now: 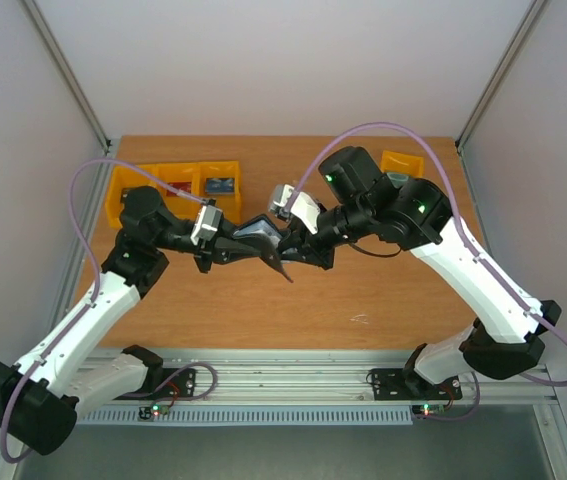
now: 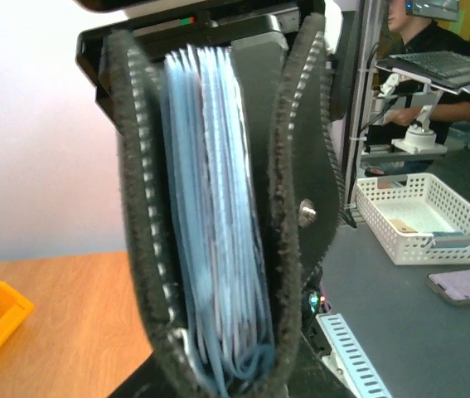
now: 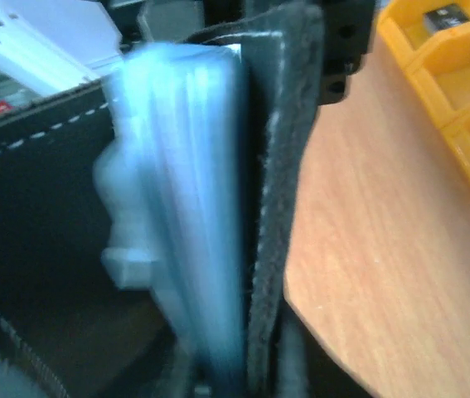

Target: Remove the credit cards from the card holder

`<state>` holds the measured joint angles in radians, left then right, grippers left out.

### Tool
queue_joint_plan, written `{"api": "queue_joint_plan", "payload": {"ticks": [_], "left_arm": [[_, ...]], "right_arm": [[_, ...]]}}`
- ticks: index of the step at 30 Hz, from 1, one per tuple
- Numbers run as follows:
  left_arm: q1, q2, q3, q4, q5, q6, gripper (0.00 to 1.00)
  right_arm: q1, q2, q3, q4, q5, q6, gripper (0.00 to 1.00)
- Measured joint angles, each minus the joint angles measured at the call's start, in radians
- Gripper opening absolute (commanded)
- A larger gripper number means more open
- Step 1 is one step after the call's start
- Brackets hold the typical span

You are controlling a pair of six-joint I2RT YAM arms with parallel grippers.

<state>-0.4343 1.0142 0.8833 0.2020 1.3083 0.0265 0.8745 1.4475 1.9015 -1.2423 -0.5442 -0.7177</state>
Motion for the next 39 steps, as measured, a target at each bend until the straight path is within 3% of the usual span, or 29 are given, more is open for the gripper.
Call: {"api": "queue_joint_plan", "payload": {"ticks": [6,9,16,19,23,30,35,39], "left_arm": [[0.0,0.0,-0.007,-0.011,-0.019,-0.039,0.03],[-0.001,0.0,-0.008,-0.01,-0.031,-0.041,0.34],[-0.005,-0.014,-0.049,0.026,-0.187,-0.073,0.73],[-0.005,-0.025,-0.074,0.039,-0.29,-0.11,0.99],[-0.005,-0.041,-0.101,0.046,-0.412,-0.141,0.99],[-0.005,-0.046,-0.109,0.035,-0.615,-0.189,0.99],[-0.005,-0.037,-0.109,0.01,-0.665,-0.204,0.99],[-0.016,-0.014,-0.109,-0.042,-0.672,-0.214,0.99]], "right_arm": [[0.001,-0.03,-0.043,0.042,0.066,-0.017,0.01],[0.004,-0.055,-0.081,0.077,0.089,-0.012,0.01],[-0.003,-0.09,-0.134,0.137,0.217,0.074,0.01],[-0.006,-0.088,-0.137,0.163,0.26,0.116,0.01],[-0.007,-0.078,-0.137,0.195,0.35,0.187,0.01],[-0.01,-0.046,-0.137,0.191,0.706,0.388,0.01],[-0.011,0.014,-0.108,0.103,0.932,0.535,0.01],[0.0,0.105,-0.027,0.039,1.026,0.592,0.01]]}}
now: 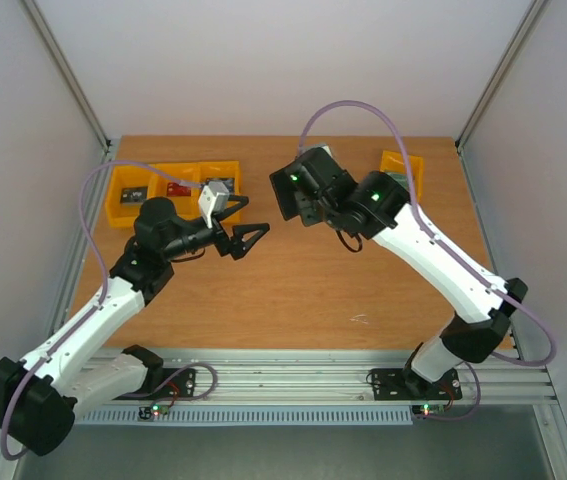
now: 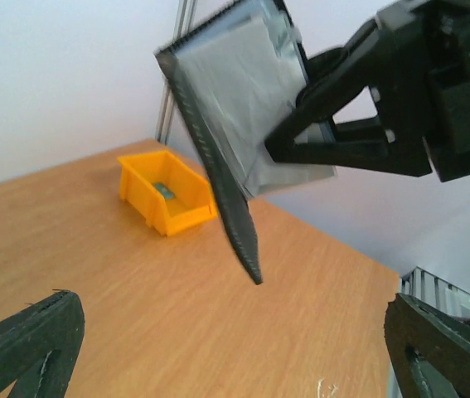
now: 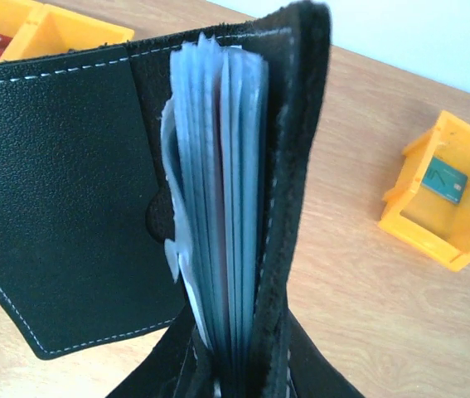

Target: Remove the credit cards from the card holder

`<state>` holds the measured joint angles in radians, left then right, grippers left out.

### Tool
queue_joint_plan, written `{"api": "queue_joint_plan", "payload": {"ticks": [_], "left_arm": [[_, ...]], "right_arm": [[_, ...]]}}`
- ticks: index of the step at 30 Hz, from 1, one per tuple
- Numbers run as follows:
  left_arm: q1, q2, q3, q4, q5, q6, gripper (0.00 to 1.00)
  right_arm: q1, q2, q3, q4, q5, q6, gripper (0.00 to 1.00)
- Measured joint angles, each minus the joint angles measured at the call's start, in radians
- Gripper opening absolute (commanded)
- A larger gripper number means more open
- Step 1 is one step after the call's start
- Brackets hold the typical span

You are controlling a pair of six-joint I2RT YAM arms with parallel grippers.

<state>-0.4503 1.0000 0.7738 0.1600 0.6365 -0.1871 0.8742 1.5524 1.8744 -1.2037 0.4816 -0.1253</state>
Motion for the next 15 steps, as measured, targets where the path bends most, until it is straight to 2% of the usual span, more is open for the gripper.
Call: {"api": "queue_joint_plan", "payload": {"ticks": [5,9,15], "left_arm": [[-0.023,0.017,0.0,-0.026,-0.052,-0.023,0.99],[-0.023,0.029,0.0,-0.023,-0.1,-0.056,0.98],[-0.023,0.04,0.0,-0.026,-0.185,-0.096,0.78]], "right_arm": [[0.045,0.074,0.068,-0.019,0.022,0.02,0.01],[0.058,0.087,0.075,-0.007,-0.023,0.018,0.01],[0.056,0.049,0.022,0.095,-0.19,-0.046,0.01]]}}
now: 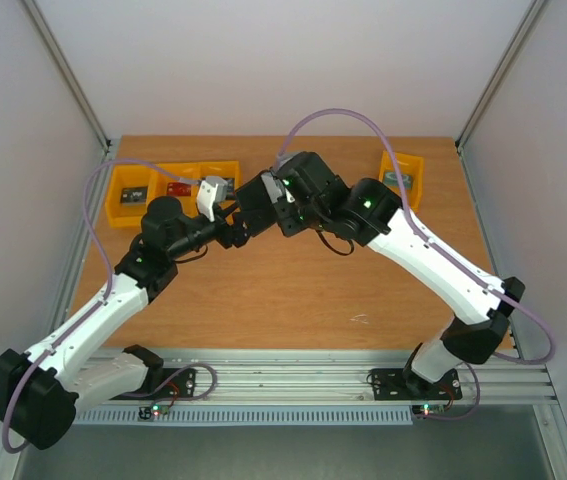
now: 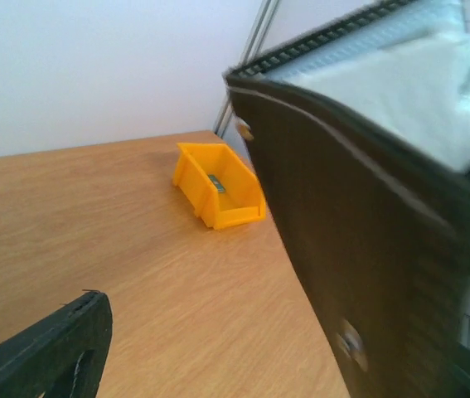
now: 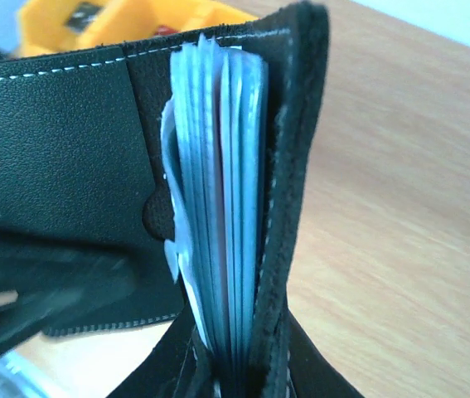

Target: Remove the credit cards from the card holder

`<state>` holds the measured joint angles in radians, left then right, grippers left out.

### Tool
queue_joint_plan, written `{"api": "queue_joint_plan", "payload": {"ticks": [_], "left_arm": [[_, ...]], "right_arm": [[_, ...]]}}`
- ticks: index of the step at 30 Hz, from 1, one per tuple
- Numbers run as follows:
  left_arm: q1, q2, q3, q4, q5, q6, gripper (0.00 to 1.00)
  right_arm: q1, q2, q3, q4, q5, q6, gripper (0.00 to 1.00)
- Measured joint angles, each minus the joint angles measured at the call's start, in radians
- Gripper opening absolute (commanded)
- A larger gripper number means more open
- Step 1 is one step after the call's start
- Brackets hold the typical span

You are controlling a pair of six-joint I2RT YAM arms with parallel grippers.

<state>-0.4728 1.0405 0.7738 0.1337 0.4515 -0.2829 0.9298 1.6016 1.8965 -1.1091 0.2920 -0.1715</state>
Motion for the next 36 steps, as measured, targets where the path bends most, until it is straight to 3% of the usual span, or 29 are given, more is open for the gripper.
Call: {"api": "queue_joint_plan", "payload": {"ticks": [4,8,13,14,17,18,22,26,36], "left_arm": [[0.0,-0.002,0.0,0.007,-0.005,-0.016,0.67],[0.0,-0.017,-0.003,0.04,0.051,-0.018,0.46],[0.0,-0.04,-0.004,0.088,0.131,-0.017,0.42],[0.0,-0.043,-0.004,0.096,0.146,-0.016,0.36],[0.001,-0.049,-0.004,0.111,0.191,-0.021,0.03],[0.0,-0.051,-0.004,0.116,0.21,-0.018,0.0],[0.003,-0.059,-0.004,0.115,0.221,-0.013,0.0],[0.0,-0.059,-0.004,0.106,0.222,-0.007,0.0],[0.0,-0.059,-0.004,0.08,0.195,0.002,0.0]], "right_arm": [[-0.024,-0.088,-0.102,0.077,-0.188,-0.053,0.01],[-0.083,-0.157,-0.158,0.13,-0.399,-0.092,0.01],[-0.15,-0.198,-0.211,0.189,-0.6,-0.11,0.01],[-0.156,-0.201,-0.217,0.197,-0.631,-0.113,0.01],[-0.171,-0.201,-0.219,0.206,-0.695,-0.121,0.13],[-0.174,-0.201,-0.22,0.209,-0.706,-0.123,0.21],[-0.184,-0.212,-0.243,0.235,-0.774,-0.148,0.43],[-0.205,-0.241,-0.262,0.241,-0.805,-0.166,0.57],[-0.228,-0.275,-0.262,0.217,-0.7,-0.19,0.65]]}}
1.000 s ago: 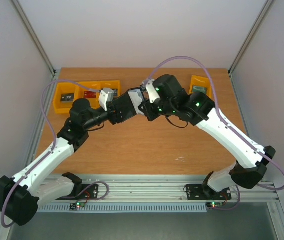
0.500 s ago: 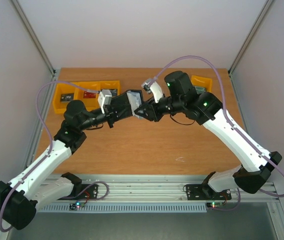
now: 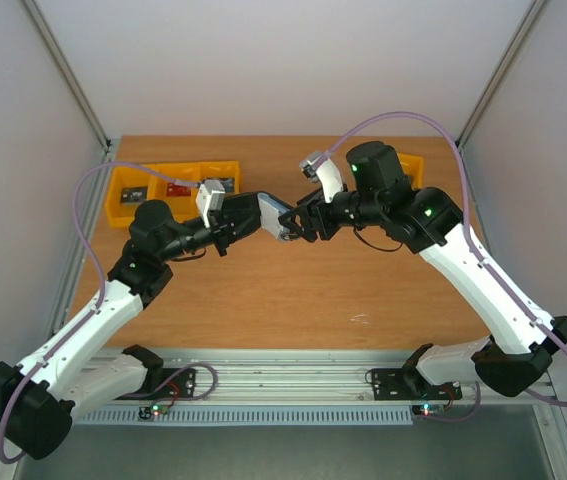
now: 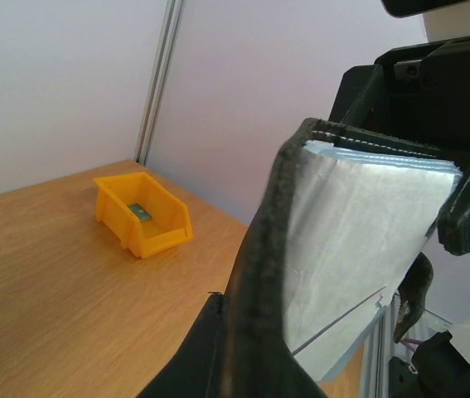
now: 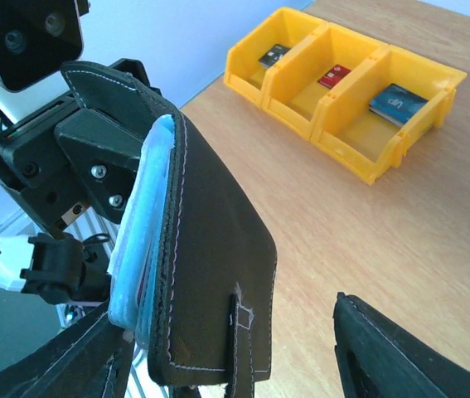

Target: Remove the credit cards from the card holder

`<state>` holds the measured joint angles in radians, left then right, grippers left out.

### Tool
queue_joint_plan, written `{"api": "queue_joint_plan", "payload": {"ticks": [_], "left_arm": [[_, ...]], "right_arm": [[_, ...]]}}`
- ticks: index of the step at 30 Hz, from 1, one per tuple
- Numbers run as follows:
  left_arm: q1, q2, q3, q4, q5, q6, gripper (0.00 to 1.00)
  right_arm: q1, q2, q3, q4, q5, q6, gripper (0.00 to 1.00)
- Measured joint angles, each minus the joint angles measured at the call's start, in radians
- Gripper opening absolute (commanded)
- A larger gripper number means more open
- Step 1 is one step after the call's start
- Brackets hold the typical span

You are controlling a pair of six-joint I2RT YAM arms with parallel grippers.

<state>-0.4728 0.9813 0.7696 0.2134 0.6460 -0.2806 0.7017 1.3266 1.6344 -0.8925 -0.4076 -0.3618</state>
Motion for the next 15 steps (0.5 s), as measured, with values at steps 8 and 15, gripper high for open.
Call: {"api": "queue_joint_plan", "payload": {"ticks": [8,15], "left_arm": [[0.0,0.0,0.0,0.0,0.003,-0.004,0.0],[0.0,0.0,0.0,0.001,0.022,-0.004,0.0]], "right_arm": [[0.0,-0.008,-0.023,-0.018,0.047,-0.045,0.63],[0.0,-0.014,-0.026,-0.045,0.089,-0.092,0.61]]}}
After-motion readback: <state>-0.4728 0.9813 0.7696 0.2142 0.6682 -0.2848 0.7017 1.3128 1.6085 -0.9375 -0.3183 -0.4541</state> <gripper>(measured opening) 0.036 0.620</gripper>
